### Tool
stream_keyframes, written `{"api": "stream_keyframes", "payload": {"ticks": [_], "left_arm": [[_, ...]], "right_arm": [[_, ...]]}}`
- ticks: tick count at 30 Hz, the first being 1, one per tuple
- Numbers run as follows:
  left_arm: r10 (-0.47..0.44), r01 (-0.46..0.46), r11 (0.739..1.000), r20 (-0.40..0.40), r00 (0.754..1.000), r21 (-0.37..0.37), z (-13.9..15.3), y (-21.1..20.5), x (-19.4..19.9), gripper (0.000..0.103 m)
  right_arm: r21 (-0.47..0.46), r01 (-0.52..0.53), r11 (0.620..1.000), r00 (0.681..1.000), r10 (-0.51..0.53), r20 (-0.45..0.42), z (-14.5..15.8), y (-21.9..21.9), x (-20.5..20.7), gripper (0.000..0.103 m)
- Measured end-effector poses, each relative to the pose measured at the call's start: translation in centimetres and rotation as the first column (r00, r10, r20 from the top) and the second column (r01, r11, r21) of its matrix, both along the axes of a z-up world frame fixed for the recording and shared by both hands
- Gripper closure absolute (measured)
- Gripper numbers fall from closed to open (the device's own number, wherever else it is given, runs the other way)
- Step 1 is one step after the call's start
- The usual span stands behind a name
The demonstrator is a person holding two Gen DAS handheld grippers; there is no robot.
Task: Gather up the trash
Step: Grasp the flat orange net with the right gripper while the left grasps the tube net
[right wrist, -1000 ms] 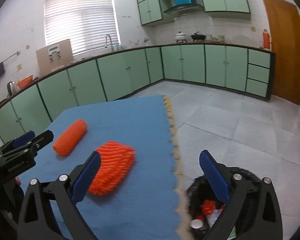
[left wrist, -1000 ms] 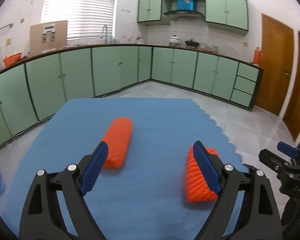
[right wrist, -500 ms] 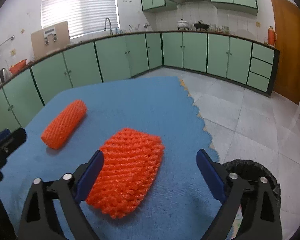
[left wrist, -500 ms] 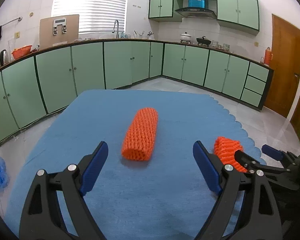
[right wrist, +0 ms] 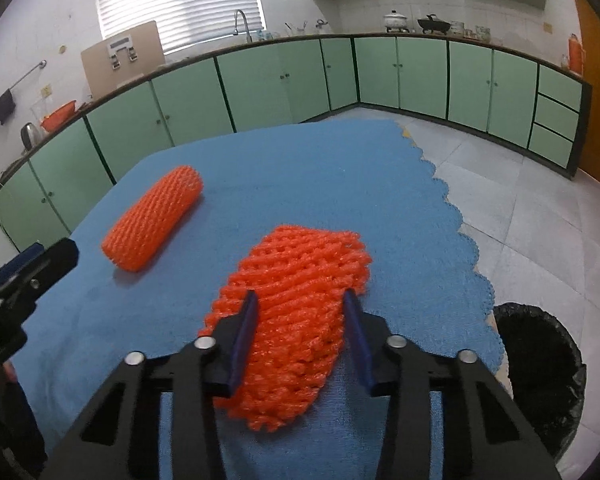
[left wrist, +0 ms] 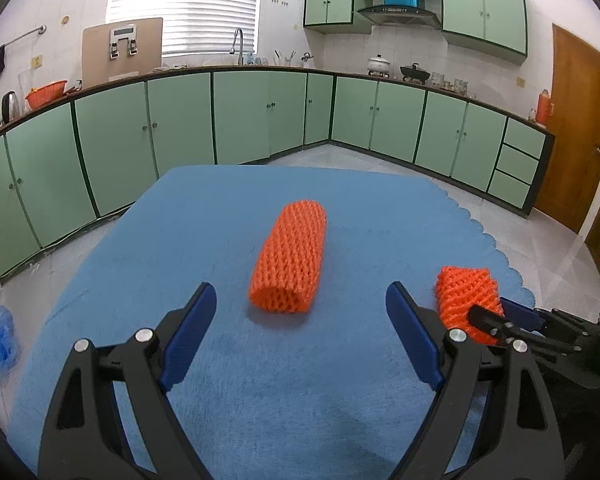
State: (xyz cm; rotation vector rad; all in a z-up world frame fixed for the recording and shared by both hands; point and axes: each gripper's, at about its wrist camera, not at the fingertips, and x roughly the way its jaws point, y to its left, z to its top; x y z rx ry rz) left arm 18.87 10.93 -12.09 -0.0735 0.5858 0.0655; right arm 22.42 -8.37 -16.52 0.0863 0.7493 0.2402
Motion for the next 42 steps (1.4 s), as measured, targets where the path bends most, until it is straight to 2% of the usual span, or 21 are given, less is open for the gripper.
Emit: {"api": "stream_keyframes", "payload": {"ticks": [1, 6, 14, 20, 30, 35, 37, 40, 42], "left_arm": [[0.001, -0.001, 1.000, -0.003, 1.000, 0.000, -0.1, 0.0, 0.0, 0.019], [0.006, -0.006, 1.000, -0.019, 1.000, -0.002, -0.5, 0.0, 0.4, 0.019], [0.039, -0.039, 0.999, -0.020, 0.999, 0.002, -0.2, 1.0, 2.7, 0.019], [0.049, -0.050, 0.999, -0.043, 0.998, -0.009, -0.4, 1.5, 5.8, 0.019], [0.052, -0.053, 0.999, -0.169, 0.984, 0.003, -3.2, 1.3, 10.4, 0.019], [0.055, -0.059, 0.998, -0.286, 0.957, -0.005, -5.3, 1.5, 12.7, 0.019], [0.057, -0.063, 0.998, -0.323, 0.945, -0.007, -5.9, 1.6, 13.2, 0.022], [0.055, -0.060, 0.998, -0.314, 0.948, -0.005, -5.6, 1.6, 13.3, 0.038], [0.044, -0.047, 0.999, -0.309, 0.950, -0.001, -5.5, 1.4, 13.3, 0.053]], "right_arm": [[0.010, 0.000, 1.000, 1.000, 0.000, -0.002, 0.1, -0.2, 0.0, 0.079], [0.038, -0.003, 0.999, 1.000, 0.003, 0.002, 0.9, -0.9, 0.1, 0.085], [0.038, 0.039, 0.999, 0.997, -0.041, 0.064, 4.0, -2.3, 1.2, 0.086], [-0.002, 0.053, 0.999, 0.995, -0.053, 0.080, 4.3, -2.3, 3.3, 0.086], [-0.055, 0.026, 0.998, 0.996, -0.021, 0.083, 3.4, -1.1, 6.0, 0.086], [-0.064, 0.017, 0.998, 0.997, -0.012, 0.076, 2.7, -1.1, 6.4, 0.086], [-0.065, 0.017, 0.998, 0.997, -0.012, 0.073, 2.5, -1.1, 6.4, 0.086], [-0.063, 0.019, 0.998, 0.998, -0.014, 0.067, 2.4, -1.2, 6.6, 0.086], [-0.061, 0.018, 0.998, 0.998, -0.014, 0.065, 2.4, -1.2, 6.6, 0.086]]}}
